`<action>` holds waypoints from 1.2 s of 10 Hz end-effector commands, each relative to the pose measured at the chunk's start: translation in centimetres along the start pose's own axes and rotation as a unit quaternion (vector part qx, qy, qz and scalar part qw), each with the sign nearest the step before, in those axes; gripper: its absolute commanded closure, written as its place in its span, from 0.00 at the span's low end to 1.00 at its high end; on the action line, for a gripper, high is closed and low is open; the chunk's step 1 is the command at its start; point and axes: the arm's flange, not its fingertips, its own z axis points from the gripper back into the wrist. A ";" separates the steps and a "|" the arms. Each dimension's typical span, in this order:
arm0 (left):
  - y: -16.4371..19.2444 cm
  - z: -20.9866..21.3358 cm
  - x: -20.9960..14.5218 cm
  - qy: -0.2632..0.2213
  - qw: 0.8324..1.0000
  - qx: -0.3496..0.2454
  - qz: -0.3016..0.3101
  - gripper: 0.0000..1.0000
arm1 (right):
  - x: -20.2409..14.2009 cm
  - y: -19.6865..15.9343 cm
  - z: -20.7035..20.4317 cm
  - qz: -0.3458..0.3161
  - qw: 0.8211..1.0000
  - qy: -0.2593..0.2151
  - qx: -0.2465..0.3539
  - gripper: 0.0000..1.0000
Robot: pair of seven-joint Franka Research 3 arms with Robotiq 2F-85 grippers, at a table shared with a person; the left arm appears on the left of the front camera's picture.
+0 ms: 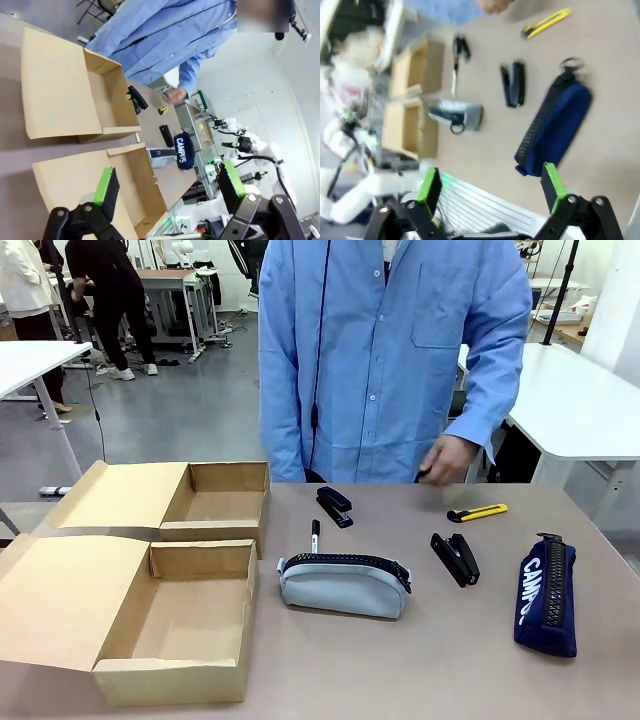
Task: Place items inside the box.
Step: Pick up a Pencil pouch or Stapler and place it inside the Mailer Box closest to the robot.
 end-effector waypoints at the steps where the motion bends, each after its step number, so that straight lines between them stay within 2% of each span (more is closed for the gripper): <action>1: 0.1 0.0 0.1 -0.008 1.000 -0.011 -0.012 0.00 | 0.7 1.7 -1.7 0.112 0.993 0.018 -0.041 0.00; 2: 0.1 0.0 0.1 -0.008 1.000 -0.011 -0.012 0.00 | 0.6 -0.3 0.8 0.074 0.997 -0.020 -0.020 0.00; 3: 0.1 0.0 0.1 -0.008 1.000 -0.011 -0.012 0.00 | -0.3 -1.8 2.9 0.066 0.996 -0.044 -0.033 0.00; 5: 0.1 0.0 0.1 -0.008 1.000 -0.011 -0.012 0.00 | -4.4 -5.3 8.0 0.074 0.989 -0.117 -0.060 0.00; 6: 0.1 0.0 0.1 -0.008 1.000 -0.011 -0.012 0.00 | -6.4 -7.1 9.8 0.061 0.986 -0.145 -0.048 0.00; 8: 0.1 0.0 0.1 -0.008 1.000 -0.011 -0.012 0.00 | -8.5 -9.0 9.9 0.031 0.986 -0.164 -0.030 0.00; 9: 0.1 0.0 0.1 -0.008 1.000 -0.011 -0.012 0.00 | -8.4 -9.5 9.7 0.000 0.980 -0.197 -0.015 0.00; 10: 0.1 0.0 0.1 -0.008 1.000 -0.011 -0.012 0.00 | -7.4 -9.2 12.6 0.024 0.985 -0.170 -0.035 0.00; 12: 0.1 0.0 0.1 -0.008 1.000 -0.011 -0.012 0.00 | -7.4 -9.2 12.6 0.024 0.985 -0.170 -0.035 0.00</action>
